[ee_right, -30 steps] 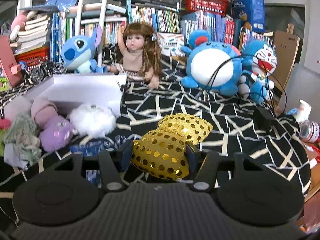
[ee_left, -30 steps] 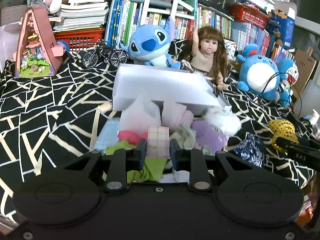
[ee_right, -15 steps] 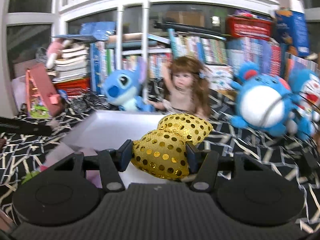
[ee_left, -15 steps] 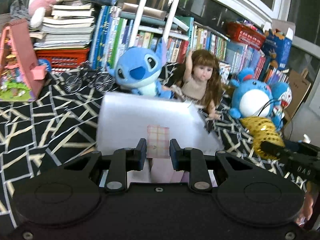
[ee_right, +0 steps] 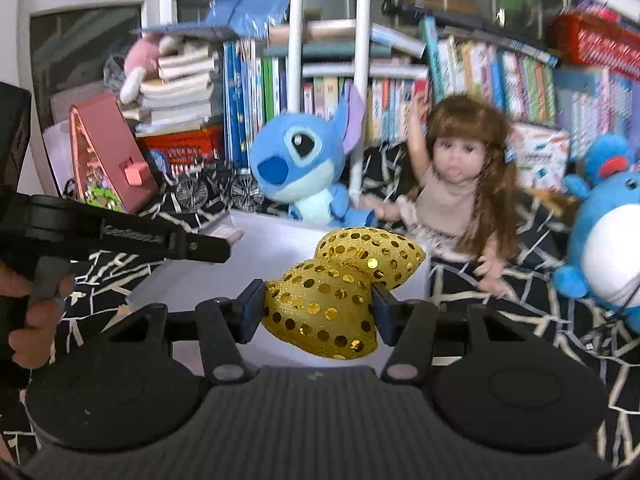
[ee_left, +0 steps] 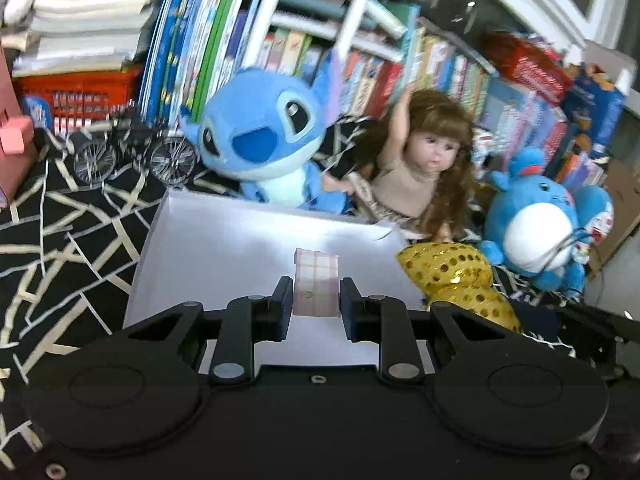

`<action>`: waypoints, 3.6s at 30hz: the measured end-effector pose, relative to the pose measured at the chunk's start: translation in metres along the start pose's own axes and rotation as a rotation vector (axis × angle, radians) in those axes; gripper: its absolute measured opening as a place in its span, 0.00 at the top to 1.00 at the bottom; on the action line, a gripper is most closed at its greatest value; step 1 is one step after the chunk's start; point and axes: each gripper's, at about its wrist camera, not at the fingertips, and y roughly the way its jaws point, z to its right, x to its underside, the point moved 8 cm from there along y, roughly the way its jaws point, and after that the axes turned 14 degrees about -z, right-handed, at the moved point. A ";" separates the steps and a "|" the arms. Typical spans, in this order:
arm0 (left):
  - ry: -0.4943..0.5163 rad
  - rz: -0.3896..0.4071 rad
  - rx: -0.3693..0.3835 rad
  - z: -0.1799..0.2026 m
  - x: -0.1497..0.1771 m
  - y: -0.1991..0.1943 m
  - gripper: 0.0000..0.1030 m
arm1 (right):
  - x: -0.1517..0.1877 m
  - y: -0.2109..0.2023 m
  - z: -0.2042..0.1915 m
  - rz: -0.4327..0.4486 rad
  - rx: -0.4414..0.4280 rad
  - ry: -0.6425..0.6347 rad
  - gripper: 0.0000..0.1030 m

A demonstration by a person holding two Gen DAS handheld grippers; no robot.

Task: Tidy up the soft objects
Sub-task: 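Carry the pillow and cloth into the white box and open both tools, then withdraw both tools from the box back toward the pile, then grasp the blue floral pouch with the right tool while the left tool grasps the green scrunchie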

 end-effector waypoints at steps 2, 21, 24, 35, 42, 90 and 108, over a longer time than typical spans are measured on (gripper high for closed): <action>-0.023 -0.030 0.004 -0.006 -0.002 0.015 0.77 | -0.001 0.017 -0.001 -0.036 0.012 -0.014 0.42; -0.033 -0.174 -0.027 -0.024 0.009 0.081 0.77 | 0.017 0.092 0.004 -0.191 -0.020 0.022 0.42; -0.030 -0.188 -0.029 -0.023 0.011 0.086 0.77 | 0.020 0.095 0.005 -0.203 -0.021 0.020 0.41; -0.013 -0.222 -0.042 -0.020 0.014 0.093 0.77 | 0.027 0.103 0.006 -0.217 -0.057 0.057 0.39; -0.005 -0.225 -0.043 -0.018 0.015 0.092 0.67 | 0.030 0.103 0.011 -0.207 -0.094 0.116 0.21; 0.155 0.158 -0.083 -0.003 0.163 -0.085 0.12 | 0.139 -0.064 -0.030 0.207 0.112 0.085 0.00; 0.163 0.196 -0.152 -0.027 0.209 -0.093 0.11 | 0.172 -0.055 -0.032 0.166 0.159 0.130 0.00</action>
